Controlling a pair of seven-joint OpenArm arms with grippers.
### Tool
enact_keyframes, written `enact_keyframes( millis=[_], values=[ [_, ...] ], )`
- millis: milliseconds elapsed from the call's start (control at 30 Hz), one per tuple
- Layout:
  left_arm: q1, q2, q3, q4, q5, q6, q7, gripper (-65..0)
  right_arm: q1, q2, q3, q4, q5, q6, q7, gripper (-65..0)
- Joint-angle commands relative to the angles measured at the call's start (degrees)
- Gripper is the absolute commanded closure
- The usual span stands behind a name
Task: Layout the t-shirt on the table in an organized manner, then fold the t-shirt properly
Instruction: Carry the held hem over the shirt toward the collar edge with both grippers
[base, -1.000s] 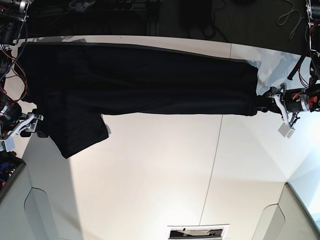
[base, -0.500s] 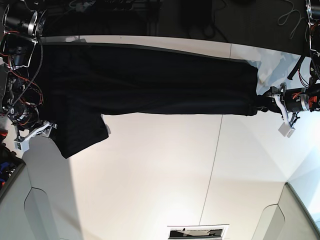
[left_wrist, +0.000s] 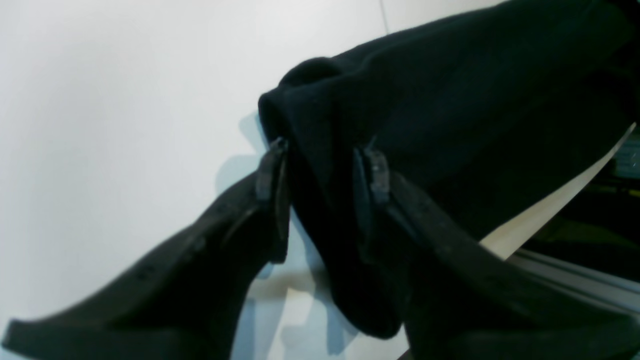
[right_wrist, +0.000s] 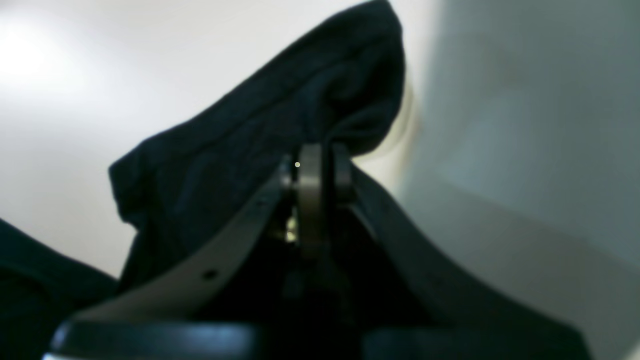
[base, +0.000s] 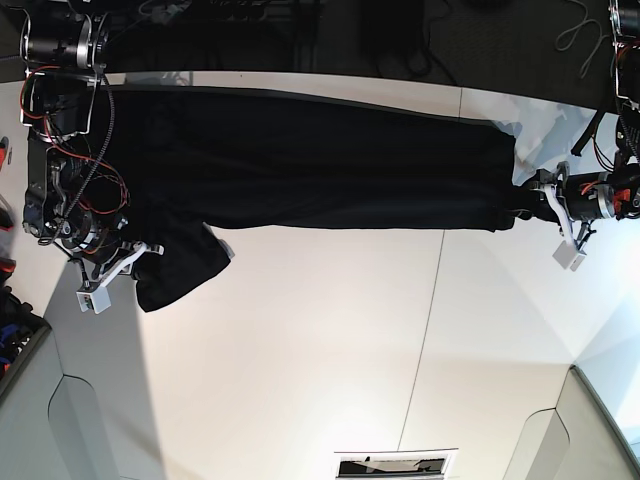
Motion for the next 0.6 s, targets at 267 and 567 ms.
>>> enact_keyframes(
  millis=[267, 567],
  values=[
    [-1.0, -1.6, -0.7, 0.8, -2.5, -0.4, 1.2, -23.0, -6.1, 1.2, 2.6, 21.6, 7.3, 0.0, -13.5, 0.0],
    [-1.0, -4.2, -0.8, 1.6, -5.6, -0.4, 2.9, -23.0, -24.9, 5.2, 4.5, 43.0, 11.0, 0.0, -15.5, 0.0]
  ],
)
